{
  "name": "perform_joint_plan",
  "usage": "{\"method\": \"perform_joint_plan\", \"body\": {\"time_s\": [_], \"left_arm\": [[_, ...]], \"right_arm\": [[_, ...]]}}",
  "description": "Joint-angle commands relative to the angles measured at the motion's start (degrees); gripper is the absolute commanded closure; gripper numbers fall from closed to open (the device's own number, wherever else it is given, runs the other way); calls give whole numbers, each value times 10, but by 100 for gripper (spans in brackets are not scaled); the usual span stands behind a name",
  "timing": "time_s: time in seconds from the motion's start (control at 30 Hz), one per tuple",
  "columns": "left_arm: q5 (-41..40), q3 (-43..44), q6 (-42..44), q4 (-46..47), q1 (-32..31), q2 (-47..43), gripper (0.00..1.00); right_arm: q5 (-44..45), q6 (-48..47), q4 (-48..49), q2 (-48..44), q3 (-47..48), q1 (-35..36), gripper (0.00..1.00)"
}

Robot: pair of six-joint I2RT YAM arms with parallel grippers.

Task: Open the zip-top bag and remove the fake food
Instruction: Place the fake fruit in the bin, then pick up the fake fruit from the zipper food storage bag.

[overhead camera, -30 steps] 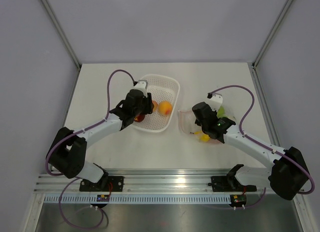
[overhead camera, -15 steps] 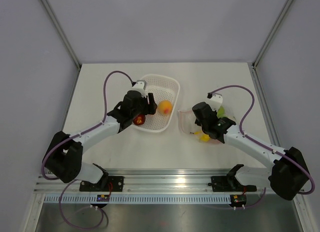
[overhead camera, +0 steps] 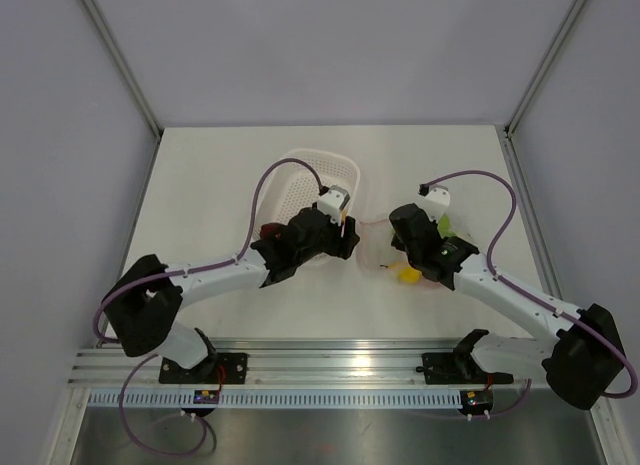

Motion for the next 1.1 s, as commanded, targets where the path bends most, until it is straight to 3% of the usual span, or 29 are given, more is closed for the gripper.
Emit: {"method": "perform_joint_plan", "body": {"time_s": [0.0, 0.33, 0.53, 0.8, 1.07], "left_arm": [[31, 9, 24, 94, -12, 31, 38], [37, 49, 112, 121, -85, 97, 41], [53, 57, 135, 133, -91, 119, 41], [55, 45, 151, 209, -90, 163, 41], [93, -14, 197, 357, -90, 175, 39]], "right_arm": [[0, -6, 29, -21, 0, -3, 100], [-9, -10, 39, -40, -10, -3, 100], [-28, -15, 55, -56, -21, -4, 100], [-31, -23, 77, -111, -50, -3, 100], [-32, -24, 91, -146, -70, -4, 100]]}}
